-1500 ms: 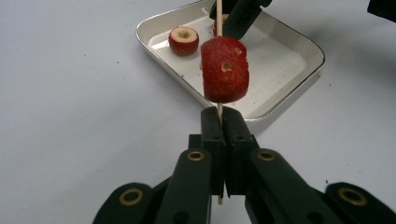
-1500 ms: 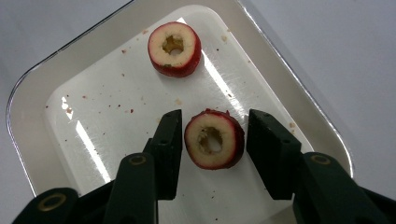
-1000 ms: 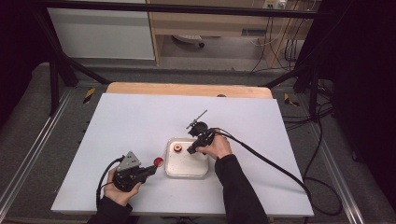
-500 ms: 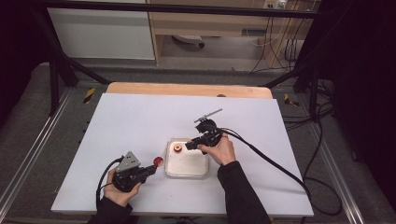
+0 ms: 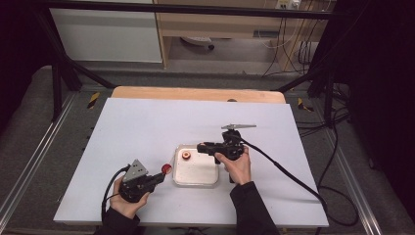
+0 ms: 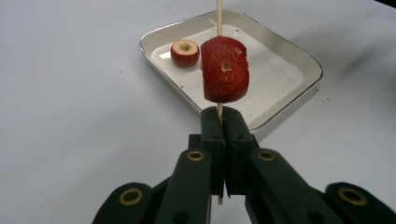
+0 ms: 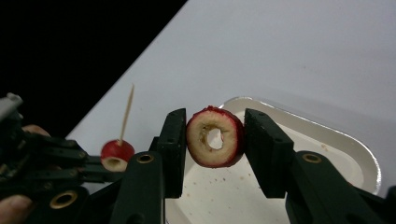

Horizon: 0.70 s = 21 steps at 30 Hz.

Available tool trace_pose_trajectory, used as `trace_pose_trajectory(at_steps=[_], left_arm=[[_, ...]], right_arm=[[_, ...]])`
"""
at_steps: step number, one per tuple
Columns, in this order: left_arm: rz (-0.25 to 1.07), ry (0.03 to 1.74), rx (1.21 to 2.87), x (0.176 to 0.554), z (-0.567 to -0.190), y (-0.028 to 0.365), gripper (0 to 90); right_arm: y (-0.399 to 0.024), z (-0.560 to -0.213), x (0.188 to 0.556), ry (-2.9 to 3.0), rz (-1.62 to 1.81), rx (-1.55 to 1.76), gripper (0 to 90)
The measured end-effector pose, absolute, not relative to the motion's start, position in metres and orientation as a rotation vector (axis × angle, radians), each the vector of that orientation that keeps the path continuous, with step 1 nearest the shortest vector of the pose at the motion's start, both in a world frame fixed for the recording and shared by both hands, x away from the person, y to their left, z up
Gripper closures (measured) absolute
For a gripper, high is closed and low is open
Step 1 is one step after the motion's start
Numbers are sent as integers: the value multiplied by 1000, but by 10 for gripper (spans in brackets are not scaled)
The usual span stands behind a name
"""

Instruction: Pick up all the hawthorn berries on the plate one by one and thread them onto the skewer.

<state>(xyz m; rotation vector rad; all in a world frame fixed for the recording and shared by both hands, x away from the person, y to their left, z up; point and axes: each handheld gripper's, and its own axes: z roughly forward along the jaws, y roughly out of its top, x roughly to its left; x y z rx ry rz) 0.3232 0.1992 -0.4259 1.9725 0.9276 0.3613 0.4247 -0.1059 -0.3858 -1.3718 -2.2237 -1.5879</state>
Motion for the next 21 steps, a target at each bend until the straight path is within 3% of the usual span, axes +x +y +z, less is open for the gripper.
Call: trace_pose_trajectory(at_steps=[21], left_arm=[[344, 982, 1901, 313, -425, 177, 883]], right_arm=[[-111, -395, 407, -1844, -1965, -1454, 609]])
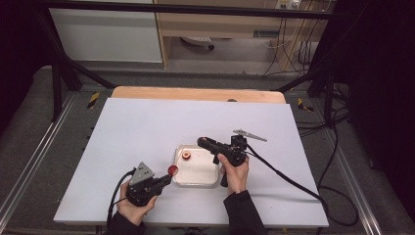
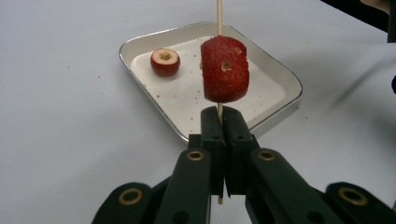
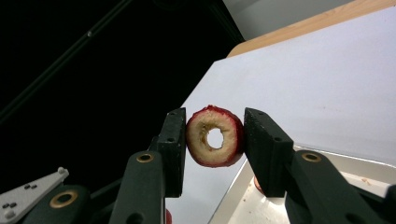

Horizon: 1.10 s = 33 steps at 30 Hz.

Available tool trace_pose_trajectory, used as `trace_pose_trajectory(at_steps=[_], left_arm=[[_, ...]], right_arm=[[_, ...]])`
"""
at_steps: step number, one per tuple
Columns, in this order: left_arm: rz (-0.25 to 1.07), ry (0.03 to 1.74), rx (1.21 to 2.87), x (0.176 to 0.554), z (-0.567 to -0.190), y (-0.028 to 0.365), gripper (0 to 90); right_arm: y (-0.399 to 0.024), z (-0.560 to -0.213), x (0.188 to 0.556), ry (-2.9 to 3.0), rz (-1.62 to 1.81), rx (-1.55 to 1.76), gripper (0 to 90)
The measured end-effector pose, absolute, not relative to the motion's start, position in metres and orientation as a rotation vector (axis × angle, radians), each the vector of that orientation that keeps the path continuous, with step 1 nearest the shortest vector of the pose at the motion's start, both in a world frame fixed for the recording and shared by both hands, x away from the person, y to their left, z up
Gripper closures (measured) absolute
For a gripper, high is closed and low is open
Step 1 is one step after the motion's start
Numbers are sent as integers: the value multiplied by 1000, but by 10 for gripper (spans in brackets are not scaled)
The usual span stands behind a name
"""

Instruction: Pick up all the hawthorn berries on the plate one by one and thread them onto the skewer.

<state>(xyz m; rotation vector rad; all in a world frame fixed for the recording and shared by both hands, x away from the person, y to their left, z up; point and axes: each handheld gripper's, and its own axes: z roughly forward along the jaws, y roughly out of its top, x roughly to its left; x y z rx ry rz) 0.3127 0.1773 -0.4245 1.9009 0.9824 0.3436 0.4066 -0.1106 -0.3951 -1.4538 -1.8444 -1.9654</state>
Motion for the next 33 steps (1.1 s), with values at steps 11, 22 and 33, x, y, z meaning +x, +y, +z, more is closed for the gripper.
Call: trace_pose_trajectory(at_steps=[11, 22, 33], left_arm=[[320, 985, 1845, 309, -418, 156, 882], [264, 978, 1824, 313, -414, 135, 882], [243, 977, 1803, 315, -411, 127, 883]], right_arm=[[-110, -391, 405, -1684, -2099, -1473, 610], [-113, -384, 403, -1618, -2173, -1469, 610], [-112, -384, 401, -1595, -2233, -1449, 610]])
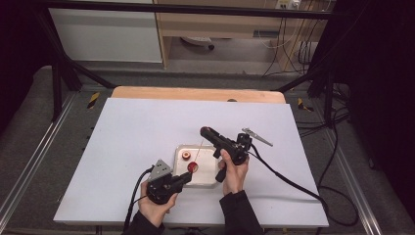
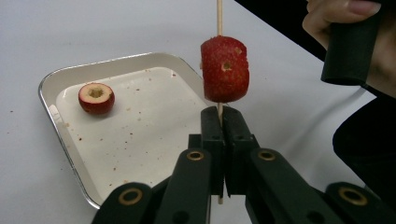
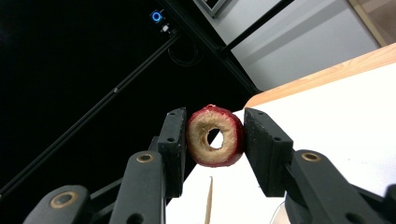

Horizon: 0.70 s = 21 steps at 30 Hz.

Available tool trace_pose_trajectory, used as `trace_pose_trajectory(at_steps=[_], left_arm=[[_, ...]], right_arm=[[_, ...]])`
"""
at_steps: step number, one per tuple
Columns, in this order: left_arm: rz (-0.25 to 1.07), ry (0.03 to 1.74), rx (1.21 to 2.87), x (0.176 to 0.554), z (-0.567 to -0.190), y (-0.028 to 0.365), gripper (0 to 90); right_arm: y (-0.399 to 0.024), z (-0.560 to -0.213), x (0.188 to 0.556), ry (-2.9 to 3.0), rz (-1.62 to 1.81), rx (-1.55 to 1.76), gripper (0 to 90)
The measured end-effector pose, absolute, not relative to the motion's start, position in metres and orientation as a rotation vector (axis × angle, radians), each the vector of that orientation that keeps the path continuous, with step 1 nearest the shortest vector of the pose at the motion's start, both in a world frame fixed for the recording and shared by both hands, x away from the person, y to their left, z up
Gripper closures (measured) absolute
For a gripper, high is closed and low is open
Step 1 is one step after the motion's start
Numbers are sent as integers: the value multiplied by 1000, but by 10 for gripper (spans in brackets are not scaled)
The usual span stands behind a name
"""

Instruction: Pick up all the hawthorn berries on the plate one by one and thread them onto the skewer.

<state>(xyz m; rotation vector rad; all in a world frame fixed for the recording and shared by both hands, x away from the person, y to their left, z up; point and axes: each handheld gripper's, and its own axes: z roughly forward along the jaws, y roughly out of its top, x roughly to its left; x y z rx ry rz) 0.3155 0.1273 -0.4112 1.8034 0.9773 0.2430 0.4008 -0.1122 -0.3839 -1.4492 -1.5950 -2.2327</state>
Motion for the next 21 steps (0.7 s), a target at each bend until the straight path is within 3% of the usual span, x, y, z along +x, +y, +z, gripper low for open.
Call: trace_pose_trajectory(at_steps=[21], left_arm=[[237, 985, 1783, 318, -410, 126, 883]], right_arm=[[-110, -387, 400, -1577, -2243, -1442, 611]])
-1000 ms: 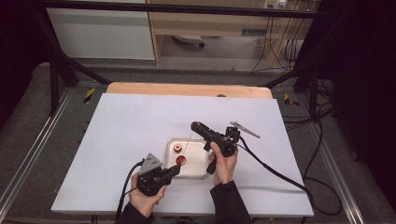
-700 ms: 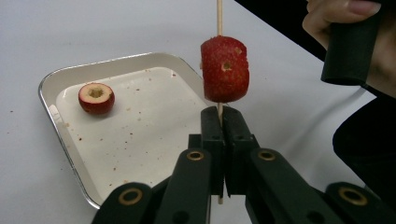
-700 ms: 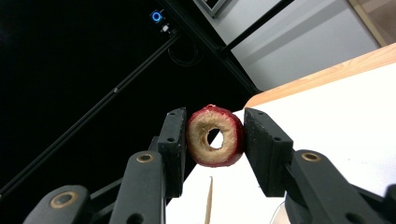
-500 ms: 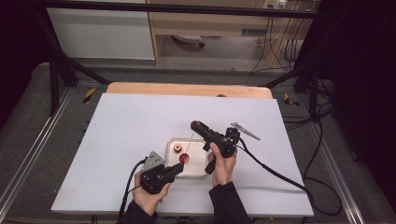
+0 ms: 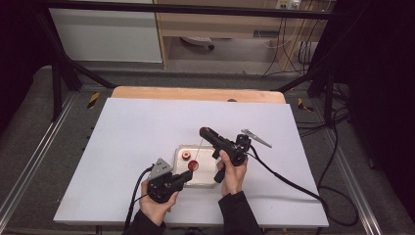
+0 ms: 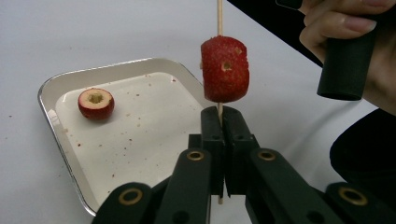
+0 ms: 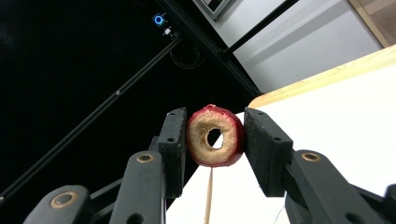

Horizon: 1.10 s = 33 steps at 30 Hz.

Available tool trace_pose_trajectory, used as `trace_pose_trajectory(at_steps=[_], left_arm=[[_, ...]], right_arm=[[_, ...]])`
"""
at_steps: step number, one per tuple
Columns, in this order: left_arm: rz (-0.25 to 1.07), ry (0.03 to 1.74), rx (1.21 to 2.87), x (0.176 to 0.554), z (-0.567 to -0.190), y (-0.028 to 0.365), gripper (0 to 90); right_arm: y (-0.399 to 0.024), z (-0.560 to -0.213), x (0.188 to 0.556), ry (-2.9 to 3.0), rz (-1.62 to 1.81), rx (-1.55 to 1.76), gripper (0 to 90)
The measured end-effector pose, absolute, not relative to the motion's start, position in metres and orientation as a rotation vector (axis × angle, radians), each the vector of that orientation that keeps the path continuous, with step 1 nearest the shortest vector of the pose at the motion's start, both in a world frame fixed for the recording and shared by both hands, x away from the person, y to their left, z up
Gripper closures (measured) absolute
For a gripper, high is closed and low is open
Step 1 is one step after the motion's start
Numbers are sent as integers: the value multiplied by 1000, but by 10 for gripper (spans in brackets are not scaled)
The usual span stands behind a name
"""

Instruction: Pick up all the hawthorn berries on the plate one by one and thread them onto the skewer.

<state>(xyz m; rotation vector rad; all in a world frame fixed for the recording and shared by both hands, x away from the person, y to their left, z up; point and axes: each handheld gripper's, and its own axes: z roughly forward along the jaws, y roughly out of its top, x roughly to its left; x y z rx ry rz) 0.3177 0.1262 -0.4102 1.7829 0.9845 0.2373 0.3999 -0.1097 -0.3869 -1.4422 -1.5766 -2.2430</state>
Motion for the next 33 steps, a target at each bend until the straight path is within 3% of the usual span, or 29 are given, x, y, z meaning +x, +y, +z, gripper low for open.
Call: trace_pose_trajectory(at_steps=[33], left_arm=[[233, 1062, 1708, 328, -406, 115, 885]], right_arm=[[-99, -401, 392, -1573, -2226, -1468, 615]])
